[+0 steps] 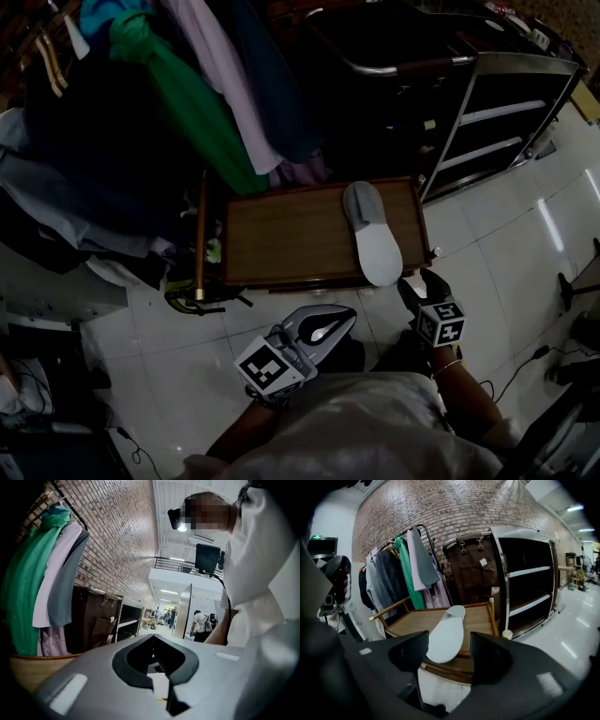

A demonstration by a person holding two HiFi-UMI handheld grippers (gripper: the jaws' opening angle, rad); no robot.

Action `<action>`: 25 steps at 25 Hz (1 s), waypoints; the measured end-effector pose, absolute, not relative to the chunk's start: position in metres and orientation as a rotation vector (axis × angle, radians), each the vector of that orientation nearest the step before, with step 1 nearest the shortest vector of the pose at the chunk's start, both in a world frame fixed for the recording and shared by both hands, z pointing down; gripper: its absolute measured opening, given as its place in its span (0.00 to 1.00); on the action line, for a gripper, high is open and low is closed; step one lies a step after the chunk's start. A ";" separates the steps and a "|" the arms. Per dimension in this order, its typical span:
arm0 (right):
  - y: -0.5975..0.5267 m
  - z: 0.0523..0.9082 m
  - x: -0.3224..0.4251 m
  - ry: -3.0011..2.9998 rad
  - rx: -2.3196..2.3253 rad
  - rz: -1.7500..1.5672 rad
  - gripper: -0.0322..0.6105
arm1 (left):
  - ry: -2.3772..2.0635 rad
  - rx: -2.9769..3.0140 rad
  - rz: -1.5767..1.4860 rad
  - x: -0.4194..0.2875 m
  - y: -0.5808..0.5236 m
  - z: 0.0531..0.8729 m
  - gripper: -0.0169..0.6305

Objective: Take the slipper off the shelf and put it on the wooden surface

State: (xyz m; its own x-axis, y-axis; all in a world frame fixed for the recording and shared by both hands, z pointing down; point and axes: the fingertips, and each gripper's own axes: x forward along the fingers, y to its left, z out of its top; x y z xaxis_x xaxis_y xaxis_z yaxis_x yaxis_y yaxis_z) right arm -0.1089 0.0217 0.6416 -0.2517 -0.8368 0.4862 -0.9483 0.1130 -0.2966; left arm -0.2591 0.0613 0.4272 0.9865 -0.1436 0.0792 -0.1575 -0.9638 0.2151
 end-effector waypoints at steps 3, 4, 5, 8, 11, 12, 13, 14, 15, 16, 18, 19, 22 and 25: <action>0.030 0.589 -0.105 -2.277 1.783 0.737 0.47 | -0.256 2.902 0.104 -0.254 0.058 0.419 0.02; 0.033 0.568 -0.104 -2.315 1.776 0.698 0.47 | -0.259 2.906 0.088 -0.250 0.058 0.411 0.02; 0.037 0.546 -0.103 -2.357 1.764 0.656 0.47 | -0.260 2.914 0.068 -0.246 0.060 0.402 0.02; 0.047 0.481 -0.100 -2.470 1.680 0.495 0.47 | -0.268 2.940 0.048 -0.226 0.065 0.381 0.02; 0.058 0.431 -0.098 -2.575 1.563 0.351 0.48 | -0.291 2.946 0.023 -0.198 0.072 0.369 0.02; 0.064 0.417 -0.101 -2.619 1.521 0.325 0.48 | -0.298 2.945 0.007 -0.188 0.077 0.365 0.02; 0.071 0.402 -0.105 -2.670 1.485 0.313 0.48 | -0.307 2.943 -0.013 -0.178 0.081 0.360 0.02; 0.077 0.386 -0.109 -2.725 1.457 0.308 0.48 | -0.322 2.941 -0.033 -0.170 0.085 0.354 0.02; 0.083 0.370 -0.114 -2.779 1.434 0.300 0.48 | -0.343 2.938 -0.053 -0.163 0.087 0.349 0.02; 0.087 0.353 -0.117 -2.830 1.412 0.282 0.48 | -0.363 2.934 -0.073 -0.157 0.087 0.342 0.02; 0.094 0.325 -0.121 -2.914 1.352 0.224 0.48 | -0.384 2.940 -0.107 -0.148 0.090 0.327 0.02; 0.099 0.316 -0.124 -2.946 1.315 0.199 0.47 | -0.386 2.953 -0.103 -0.146 0.093 0.323 0.02; 0.108 0.305 -0.126 -2.992 1.228 0.177 0.47 | -0.391 3.000 -0.071 -0.143 0.104 0.316 0.02; 0.114 0.301 -0.126 -3.010 1.176 0.166 0.47 | -0.393 3.011 -0.128 -0.141 0.115 0.303 0.02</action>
State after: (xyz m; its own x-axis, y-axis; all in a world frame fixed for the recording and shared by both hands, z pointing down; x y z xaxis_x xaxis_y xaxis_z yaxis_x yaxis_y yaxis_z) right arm -0.1261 0.1142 0.3007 -0.7320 -0.6795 -0.0506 -0.6698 0.7312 -0.1294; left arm -0.1408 0.1150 0.3030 0.9631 -0.2599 -0.0698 -0.2513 -0.9614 0.1119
